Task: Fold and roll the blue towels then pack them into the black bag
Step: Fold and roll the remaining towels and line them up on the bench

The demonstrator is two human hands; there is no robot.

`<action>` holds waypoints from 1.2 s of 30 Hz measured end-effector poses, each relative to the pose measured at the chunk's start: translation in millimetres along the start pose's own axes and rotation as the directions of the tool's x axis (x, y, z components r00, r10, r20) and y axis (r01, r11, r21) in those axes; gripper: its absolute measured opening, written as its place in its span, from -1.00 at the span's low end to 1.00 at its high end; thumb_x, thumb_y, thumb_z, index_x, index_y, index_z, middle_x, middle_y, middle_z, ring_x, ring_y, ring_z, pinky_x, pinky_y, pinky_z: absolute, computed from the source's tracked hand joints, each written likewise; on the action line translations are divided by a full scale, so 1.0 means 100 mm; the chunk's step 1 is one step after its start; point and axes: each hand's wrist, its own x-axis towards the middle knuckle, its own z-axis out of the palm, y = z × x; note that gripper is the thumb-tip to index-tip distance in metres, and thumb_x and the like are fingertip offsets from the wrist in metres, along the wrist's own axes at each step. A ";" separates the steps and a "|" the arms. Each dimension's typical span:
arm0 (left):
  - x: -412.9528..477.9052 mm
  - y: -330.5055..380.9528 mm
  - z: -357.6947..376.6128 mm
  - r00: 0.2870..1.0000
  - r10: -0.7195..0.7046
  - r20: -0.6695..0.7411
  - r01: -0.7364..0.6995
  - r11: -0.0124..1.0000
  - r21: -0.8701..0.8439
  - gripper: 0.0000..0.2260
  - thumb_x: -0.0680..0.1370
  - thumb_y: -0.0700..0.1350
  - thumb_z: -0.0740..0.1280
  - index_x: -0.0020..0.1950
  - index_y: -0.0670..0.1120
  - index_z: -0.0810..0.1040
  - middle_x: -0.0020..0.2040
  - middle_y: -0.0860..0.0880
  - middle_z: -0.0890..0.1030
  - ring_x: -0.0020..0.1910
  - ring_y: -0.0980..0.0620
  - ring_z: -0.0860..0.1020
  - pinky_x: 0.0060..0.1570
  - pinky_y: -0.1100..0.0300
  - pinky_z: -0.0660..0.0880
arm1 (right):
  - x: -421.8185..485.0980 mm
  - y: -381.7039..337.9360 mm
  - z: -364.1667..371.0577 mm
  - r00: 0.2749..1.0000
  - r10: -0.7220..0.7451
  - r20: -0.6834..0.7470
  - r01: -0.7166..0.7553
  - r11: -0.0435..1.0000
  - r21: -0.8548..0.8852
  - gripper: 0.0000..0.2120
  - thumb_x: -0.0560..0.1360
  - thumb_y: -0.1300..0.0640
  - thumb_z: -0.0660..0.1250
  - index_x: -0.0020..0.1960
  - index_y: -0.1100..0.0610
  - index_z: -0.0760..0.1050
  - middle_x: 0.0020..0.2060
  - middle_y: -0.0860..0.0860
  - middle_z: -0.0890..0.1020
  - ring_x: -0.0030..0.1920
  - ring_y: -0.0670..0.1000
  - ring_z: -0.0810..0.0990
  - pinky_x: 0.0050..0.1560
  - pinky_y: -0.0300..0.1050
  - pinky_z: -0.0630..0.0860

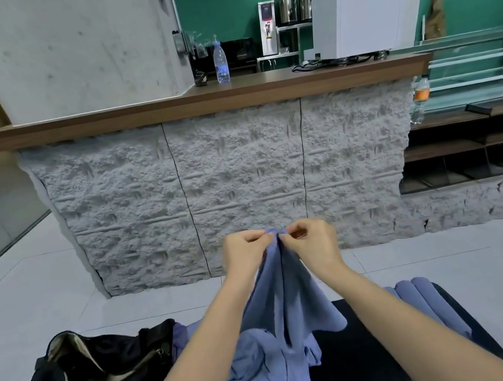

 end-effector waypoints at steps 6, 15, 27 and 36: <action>-0.11 0.00 0.07 0.992 0.121 0.022 -0.122 0.987 0.101 -0.91 0.49 -0.22 0.40 -0.13 -0.08 0.71 -0.31 0.14 0.65 -0.30 0.28 0.57 -0.26 0.34 0.51 | -0.14 -0.01 0.05 0.996 -0.042 -0.081 0.048 0.996 0.075 -0.82 0.47 0.17 0.40 -0.29 0.01 0.53 -0.38 -0.16 0.60 -0.33 -0.23 0.57 -0.29 -0.36 0.47; -0.14 0.02 -0.02 0.975 0.081 0.206 -0.092 0.995 0.042 -0.94 0.49 -0.20 0.41 -0.05 -0.14 0.64 -0.15 -0.07 0.67 -0.17 0.08 0.60 -0.11 0.24 0.53 | -0.24 0.04 -0.06 0.979 -0.055 0.195 -0.013 0.944 0.330 -0.64 0.53 0.43 0.12 0.16 0.18 0.58 -0.07 0.08 0.68 -0.07 0.07 0.66 0.02 -0.05 0.60; 0.04 0.12 -0.20 0.970 0.090 0.224 -0.092 0.996 -0.001 -0.87 0.58 -0.24 0.28 -0.05 -0.12 0.62 -0.13 -0.01 0.65 -0.14 0.10 0.59 -0.05 0.21 0.52 | 0.16 0.69 -0.70 0.846 -0.132 0.517 0.419 0.764 -0.491 -0.75 0.47 -0.16 0.33 0.05 -0.05 0.55 0.31 -0.23 0.38 0.31 -0.09 0.21 0.26 -0.04 0.25; 0.25 0.13 -0.34 0.991 0.129 0.027 -0.129 0.992 -0.013 -0.92 0.52 -0.30 0.35 -0.05 -0.18 0.62 -0.18 -0.01 0.64 -0.19 0.11 0.55 -0.14 0.33 0.49 | 0.38 0.26 -0.85 0.881 -0.430 0.194 0.472 0.787 -0.398 -0.89 0.51 0.05 0.35 -0.11 0.06 0.59 -0.17 -0.09 0.60 -0.12 -0.04 0.47 -0.16 -0.14 0.42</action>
